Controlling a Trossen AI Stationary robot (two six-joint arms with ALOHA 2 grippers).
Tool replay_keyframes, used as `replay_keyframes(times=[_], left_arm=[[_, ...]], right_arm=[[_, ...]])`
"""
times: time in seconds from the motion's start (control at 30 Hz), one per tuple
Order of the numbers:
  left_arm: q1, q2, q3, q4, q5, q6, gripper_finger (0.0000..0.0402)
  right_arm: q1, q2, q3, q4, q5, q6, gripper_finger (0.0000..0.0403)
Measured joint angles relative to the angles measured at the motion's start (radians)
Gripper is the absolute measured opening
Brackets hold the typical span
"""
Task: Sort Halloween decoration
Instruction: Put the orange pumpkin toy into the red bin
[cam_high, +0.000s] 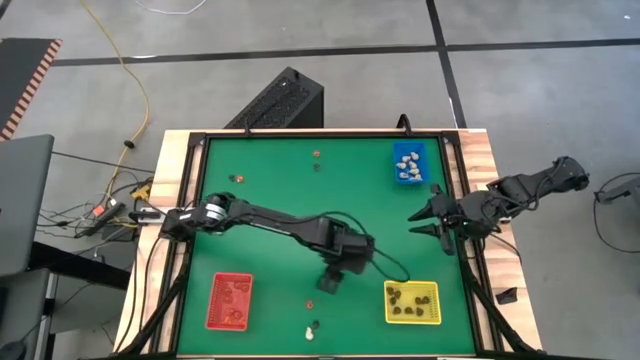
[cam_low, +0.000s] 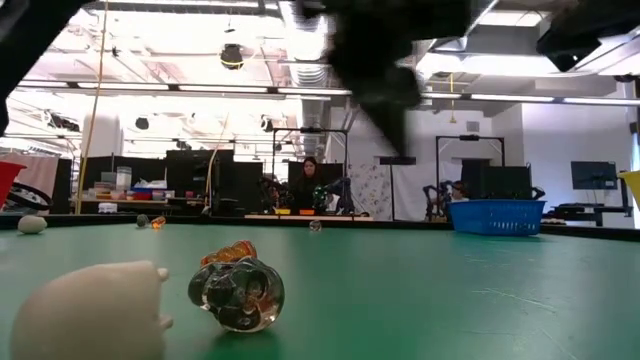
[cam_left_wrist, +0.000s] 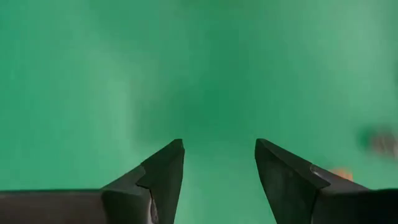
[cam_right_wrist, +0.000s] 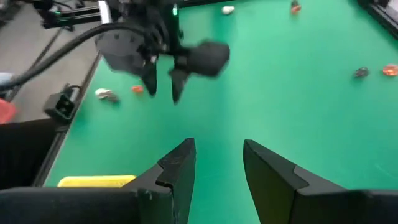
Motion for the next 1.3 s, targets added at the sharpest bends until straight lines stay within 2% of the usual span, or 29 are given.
replay_keyframes(times=[0.13, 0.33, 0.47, 0.63, 0.8, 0.9, 1.03, 1.3], left_arm=[[0.017, -0.123, -0.152, -0.095, -0.045, -0.027, 0.0187], [0.103, -0.429, -0.600, 0.028, -0.211, -0.112, 0.0187], [0.239, -0.669, -0.876, 0.143, -0.324, -0.172, 0.0187], [0.499, -0.858, -1.101, 0.156, -0.337, -0.321, 0.0187], [0.757, -0.907, -1.193, 0.153, -0.247, -0.319, 0.0187], [0.867, -0.900, -1.202, 0.159, -0.170, -0.221, 0.0187], [0.937, -0.875, -1.202, 0.177, -0.135, -0.092, 0.0187], [1.007, -0.785, -1.212, 0.204, -0.148, -0.057, 0.0187]], right_arm=[[0.000, 0.027, 0.000, 0.003, 0.049, 0.000, 0.0166], [0.000, 0.100, 0.000, 0.025, 0.130, -0.004, 0.0166], [-0.001, 0.166, 0.000, 0.066, 0.154, -0.053, 0.0166], [-0.003, 0.267, -0.001, 0.168, 0.191, -0.183, 0.0166], [-0.032, 0.349, 0.000, 0.270, 0.175, -0.270, 0.0166], [-0.054, 0.379, 0.000, 0.285, 0.173, -0.275, 0.0166], [-0.084, 0.399, -0.001, 0.284, 0.155, -0.272, 0.0166], [-0.120, 0.395, 0.000, 0.295, 0.097, -0.272, 0.0166]])
